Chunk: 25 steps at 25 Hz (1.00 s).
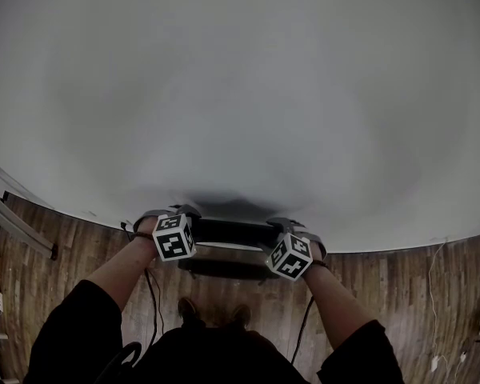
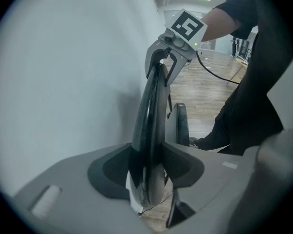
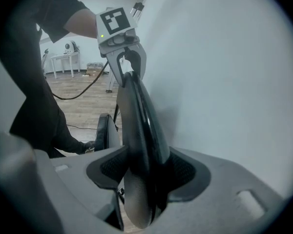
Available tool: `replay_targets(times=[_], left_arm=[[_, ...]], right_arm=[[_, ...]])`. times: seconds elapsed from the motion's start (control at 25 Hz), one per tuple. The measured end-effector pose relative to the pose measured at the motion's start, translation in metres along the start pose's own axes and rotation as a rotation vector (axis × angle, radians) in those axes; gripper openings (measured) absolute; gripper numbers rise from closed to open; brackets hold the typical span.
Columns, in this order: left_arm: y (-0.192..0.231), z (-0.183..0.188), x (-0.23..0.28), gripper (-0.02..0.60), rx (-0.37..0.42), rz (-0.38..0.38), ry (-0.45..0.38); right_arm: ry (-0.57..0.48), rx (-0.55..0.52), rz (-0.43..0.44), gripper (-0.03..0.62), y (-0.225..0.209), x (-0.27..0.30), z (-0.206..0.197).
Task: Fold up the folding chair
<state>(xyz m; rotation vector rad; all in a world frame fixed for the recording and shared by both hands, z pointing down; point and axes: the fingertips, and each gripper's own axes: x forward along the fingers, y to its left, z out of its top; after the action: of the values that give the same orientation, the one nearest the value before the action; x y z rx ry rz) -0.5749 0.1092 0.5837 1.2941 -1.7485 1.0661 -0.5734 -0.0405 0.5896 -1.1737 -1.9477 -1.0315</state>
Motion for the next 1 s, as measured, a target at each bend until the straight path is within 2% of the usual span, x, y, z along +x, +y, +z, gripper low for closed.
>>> replay_targets(times=[0.4, 0.76, 1.0], left_arm=[[0.012, 0.002, 0.002, 0.209, -0.020, 0.088, -0.002], [0.029, 0.003, 0.004, 0.236, -0.050, 0.230, -0.001], [0.035, 0.001, 0.004, 0.249, -0.081, 0.288, -0.003]], right_arm=[[-0.022, 0.005, -0.109, 0.262, -0.014, 0.004, 0.000], [-0.038, 0.026, -0.228, 0.301, -0.031, 0.008, -0.002], [-0.038, 0.046, -0.301, 0.319, -0.037, 0.007, -0.002]])
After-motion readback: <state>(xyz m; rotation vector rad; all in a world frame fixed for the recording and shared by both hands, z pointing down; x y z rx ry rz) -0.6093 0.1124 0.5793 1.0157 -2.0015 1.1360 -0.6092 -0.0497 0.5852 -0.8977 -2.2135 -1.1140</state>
